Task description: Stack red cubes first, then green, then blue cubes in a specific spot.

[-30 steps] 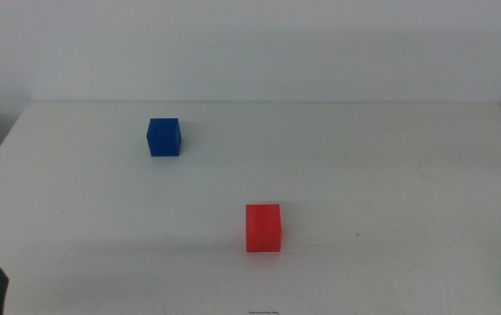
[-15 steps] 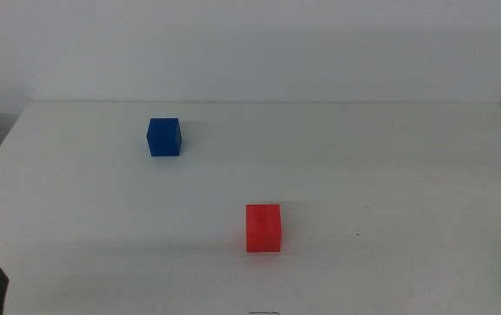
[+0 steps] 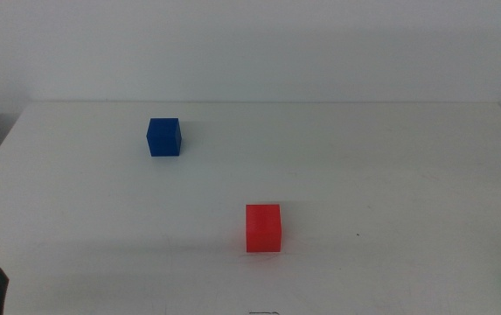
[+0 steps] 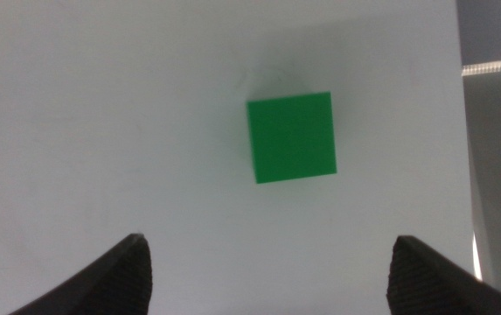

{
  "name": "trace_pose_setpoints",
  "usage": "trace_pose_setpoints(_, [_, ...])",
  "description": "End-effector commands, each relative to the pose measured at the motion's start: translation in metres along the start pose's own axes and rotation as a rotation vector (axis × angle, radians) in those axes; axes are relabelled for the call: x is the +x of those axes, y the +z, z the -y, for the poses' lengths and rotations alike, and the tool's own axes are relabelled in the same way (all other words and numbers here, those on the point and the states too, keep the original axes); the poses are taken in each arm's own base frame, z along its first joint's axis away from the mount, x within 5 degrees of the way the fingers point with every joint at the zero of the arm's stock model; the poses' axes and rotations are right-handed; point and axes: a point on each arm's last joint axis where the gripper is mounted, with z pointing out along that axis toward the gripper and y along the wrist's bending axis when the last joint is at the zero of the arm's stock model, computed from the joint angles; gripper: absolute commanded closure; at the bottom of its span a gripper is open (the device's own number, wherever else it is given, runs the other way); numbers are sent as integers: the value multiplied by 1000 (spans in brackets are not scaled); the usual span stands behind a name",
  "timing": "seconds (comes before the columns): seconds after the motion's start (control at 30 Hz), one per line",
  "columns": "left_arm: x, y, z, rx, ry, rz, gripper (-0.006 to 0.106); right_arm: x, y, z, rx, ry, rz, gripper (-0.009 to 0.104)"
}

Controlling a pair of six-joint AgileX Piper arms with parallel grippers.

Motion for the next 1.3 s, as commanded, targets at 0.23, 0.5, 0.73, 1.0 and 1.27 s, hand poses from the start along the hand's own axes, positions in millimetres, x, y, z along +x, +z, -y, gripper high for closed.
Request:
trace_pose_setpoints(0.23, [-9,-2,1,9,-26,101,7,-23,32,6,75,-88,-74,4])
trace_pose_setpoints(0.5, [-9,-2,1,9,-26,101,7,-30,55,5,78,-123,-146,4])
trace_pose_setpoints(0.73, [-9,-2,1,9,-26,101,7,-36,71,11,57,-112,-176,4])
trace_pose_setpoints(1.0, [-9,-2,1,9,-26,101,7,-41,87,27,-23,-7,-164,4])
trace_pose_setpoints(1.27, [-9,-2,1,9,-26,101,7,-47,102,28,-3,-45,-167,4])
